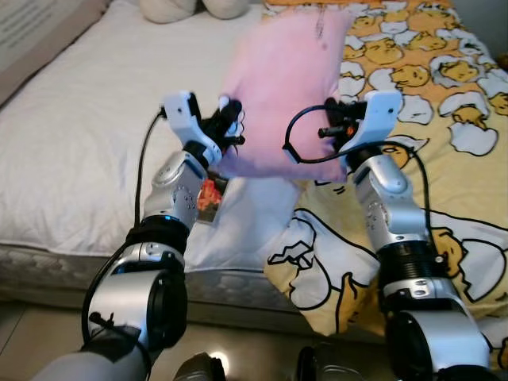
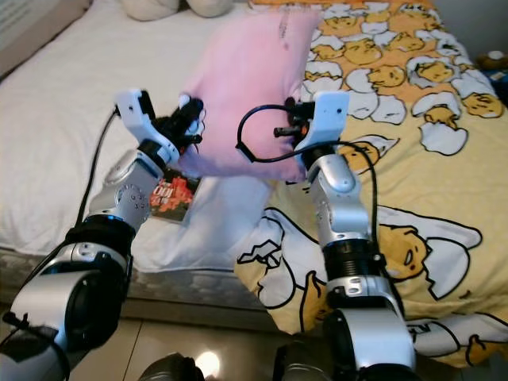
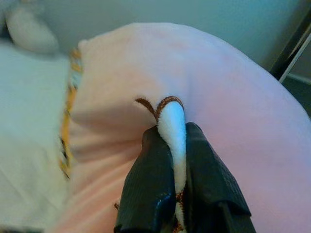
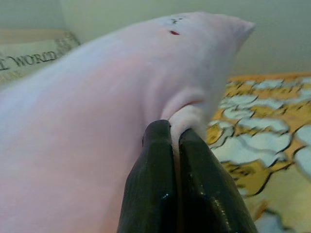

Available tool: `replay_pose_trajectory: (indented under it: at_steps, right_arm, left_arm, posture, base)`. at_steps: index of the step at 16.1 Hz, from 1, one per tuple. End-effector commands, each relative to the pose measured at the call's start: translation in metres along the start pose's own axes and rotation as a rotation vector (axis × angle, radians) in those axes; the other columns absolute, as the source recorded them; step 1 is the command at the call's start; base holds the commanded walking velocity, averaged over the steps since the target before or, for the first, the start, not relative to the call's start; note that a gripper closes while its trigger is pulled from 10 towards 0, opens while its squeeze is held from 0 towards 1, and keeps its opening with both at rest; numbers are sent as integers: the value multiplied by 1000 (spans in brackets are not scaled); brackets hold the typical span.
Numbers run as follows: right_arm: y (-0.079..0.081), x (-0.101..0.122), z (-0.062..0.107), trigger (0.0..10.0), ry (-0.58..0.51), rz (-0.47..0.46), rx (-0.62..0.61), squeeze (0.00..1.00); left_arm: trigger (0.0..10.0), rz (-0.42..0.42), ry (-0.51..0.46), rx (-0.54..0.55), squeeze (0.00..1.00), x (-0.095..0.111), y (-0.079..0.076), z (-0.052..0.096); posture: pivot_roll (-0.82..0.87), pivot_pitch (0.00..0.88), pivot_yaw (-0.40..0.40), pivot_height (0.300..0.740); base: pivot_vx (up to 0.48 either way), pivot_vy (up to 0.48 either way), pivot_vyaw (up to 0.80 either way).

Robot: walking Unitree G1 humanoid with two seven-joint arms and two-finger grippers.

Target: Clean up the room

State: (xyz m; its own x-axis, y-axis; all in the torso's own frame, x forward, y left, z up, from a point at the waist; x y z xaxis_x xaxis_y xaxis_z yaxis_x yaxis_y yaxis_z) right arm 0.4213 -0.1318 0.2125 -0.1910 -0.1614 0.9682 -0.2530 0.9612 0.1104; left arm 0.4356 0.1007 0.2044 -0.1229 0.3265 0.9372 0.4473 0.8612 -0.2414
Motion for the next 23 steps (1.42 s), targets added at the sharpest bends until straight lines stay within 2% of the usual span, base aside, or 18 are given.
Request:
replay_pose_trajectory:
  at_steps: [1,4,5,7,9,13,18,23]
  right_arm:
    - [-14,31,2,0,-110,62,-44,67]
    - [-21,34,7,0,-128,60,-76,75]
    - [-23,28,10,0,-117,53,-88,71]
    - [-26,-2,26,0,-48,38,-127,71]
    - [-24,-14,34,0,-36,66,-139,75]
    - [-24,-16,34,0,-38,63,-145,75]
    - [-16,-21,30,0,-30,65,-124,75]
    - [-9,-23,24,0,-26,73,-89,75]
  left_arm:
    - [0,-126,-79,33,0,28,13,4]
    - [0,-195,-117,32,0,45,16,11]
    - [0,-202,-104,30,0,42,18,14]
    - [0,-203,-31,45,0,17,22,27]
    - [0,-220,-4,27,0,4,14,32]
    - [0,-234,-16,5,0,11,8,30]
    - [0,-238,12,5,0,5,8,31]
    - [0,-242,38,24,0,-2,15,36]
  posture:
    - [-203,0,76,703]
    - [-187,0,78,703]
    - [-186,0,80,703]
    - [-184,0,84,703]
    - [-180,0,90,703]
    - [-176,0,98,703]
    - [-164,0,88,703]
    - [-142,0,71,703]
  base:
    - [0,0,0]
    - [0,0,0]
    - [0,0,0]
    - [0,0,0]
    - [0,0,0]
    - [0,354,0]
    - [0,480,0]
    - [0,480,0]
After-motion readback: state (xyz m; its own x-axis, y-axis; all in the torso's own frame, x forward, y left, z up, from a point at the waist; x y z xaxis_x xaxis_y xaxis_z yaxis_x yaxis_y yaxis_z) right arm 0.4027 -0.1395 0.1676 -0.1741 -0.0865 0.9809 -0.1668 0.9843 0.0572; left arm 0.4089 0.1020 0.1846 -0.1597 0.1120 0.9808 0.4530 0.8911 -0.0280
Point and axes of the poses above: a point about 5 cm out from each wrist's last joint towards the gripper, its own z axis pointing back from the gripper into the wrist, its own x axis along the axis of the wrist's last joint, y = z × x, the point moved 5 cm from there along -z, pointing out of the wrist towards the gripper, and after that the axes turned 5 degrees about -z, right-handed, at the moved point
